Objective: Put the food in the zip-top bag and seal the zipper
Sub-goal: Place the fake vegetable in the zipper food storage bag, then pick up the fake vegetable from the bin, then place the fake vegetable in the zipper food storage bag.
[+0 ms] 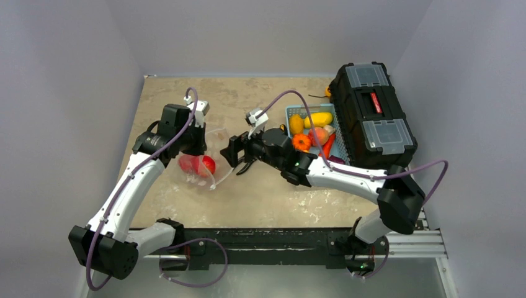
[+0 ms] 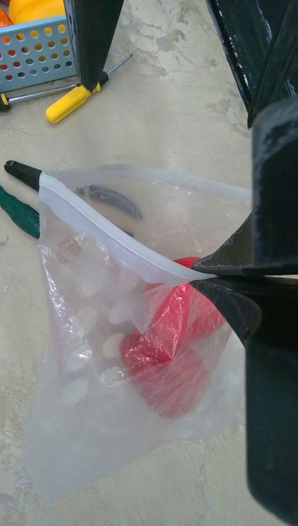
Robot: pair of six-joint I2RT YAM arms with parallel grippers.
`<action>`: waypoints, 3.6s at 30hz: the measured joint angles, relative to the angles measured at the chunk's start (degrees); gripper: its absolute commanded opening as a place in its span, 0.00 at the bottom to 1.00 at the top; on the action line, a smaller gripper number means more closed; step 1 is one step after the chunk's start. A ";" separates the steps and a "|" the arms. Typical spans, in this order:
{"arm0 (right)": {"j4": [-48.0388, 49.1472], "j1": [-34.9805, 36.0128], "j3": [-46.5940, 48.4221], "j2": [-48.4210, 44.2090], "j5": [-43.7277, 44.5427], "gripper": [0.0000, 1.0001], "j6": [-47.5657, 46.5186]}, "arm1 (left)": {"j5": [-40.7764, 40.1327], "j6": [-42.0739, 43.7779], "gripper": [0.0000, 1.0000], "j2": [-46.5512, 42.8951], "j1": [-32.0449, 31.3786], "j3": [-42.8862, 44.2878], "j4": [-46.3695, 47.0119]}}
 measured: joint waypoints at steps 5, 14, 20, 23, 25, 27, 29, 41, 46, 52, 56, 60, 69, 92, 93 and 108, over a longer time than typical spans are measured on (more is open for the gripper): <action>0.02 0.00 -6.10 -7.43 3.02 0.96 -1.79 | 0.00 0.00 0.00 0.00 0.00 0.00 0.00; -6.34 -6.19 -17.64 -17.94 14.19 0.98 5.07 | 0.00 -0.02 0.00 0.00 0.00 0.00 -0.02; -21.70 -15.89 -17.81 -21.29 21.20 0.96 14.67 | 0.07 -0.02 0.00 0.02 0.00 0.00 -0.02; -29.35 -18.18 -17.38 -22.53 23.32 0.91 16.63 | 0.24 -0.02 0.00 0.09 0.00 0.00 -0.02; -33.03 -20.63 -17.31 -23.50 23.21 0.90 16.96 | 0.35 -0.02 0.00 0.22 0.00 0.00 -0.02; -34.97 -23.80 -17.29 -23.76 21.53 0.90 16.70 | 0.48 -0.02 0.00 0.39 0.00 0.00 -0.02; -36.33 -26.45 -17.22 -23.30 19.34 0.91 16.04 | 0.70 -0.02 0.00 0.66 0.00 0.00 -0.02; -35.67 -27.28 -16.68 -13.57 8.00 0.84 12.13 | 1.11 -0.04 0.00 1.36 0.00 0.00 -0.04; -33.24 -27.28 -16.68 -12.00 6.93 0.80 11.58 | 1.11 -0.04 0.00 1.42 0.00 0.00 -0.04; -30.86 -27.32 -16.70 -9.75 5.27 0.72 10.97 | 1.18 -0.04 0.00 1.42 0.00 0.00 -0.07; -29.79 -27.39 -16.70 -8.59 3.96 0.62 10.82 | 1.20 -0.04 0.00 1.42 0.00 0.00 -0.13; -29.70 -27.39 -16.70 -8.76 3.98 0.50 10.32 | 1.25 -0.02 0.00 1.42 0.00 0.00 -0.17; -31.63 -27.39 -16.70 -15.80 9.44 0.12 8.92 | 1.25 -0.04 0.00 1.44 0.00 0.00 -0.20; -0.48 -10.12 -18.49 -16.26 -11.34 0.00 4.70 | 1.27 -0.02 0.00 1.46 0.00 0.00 -0.46; 0.98 -6.88 -16.50 -14.91 -11.82 0.00 4.02 | 1.27 -0.04 0.00 1.46 0.00 0.00 -0.55; 10.86 0.13 -4.20 5.49 -8.68 0.00 2.91 | 1.20 -0.02 0.00 0.11 0.00 0.00 -0.66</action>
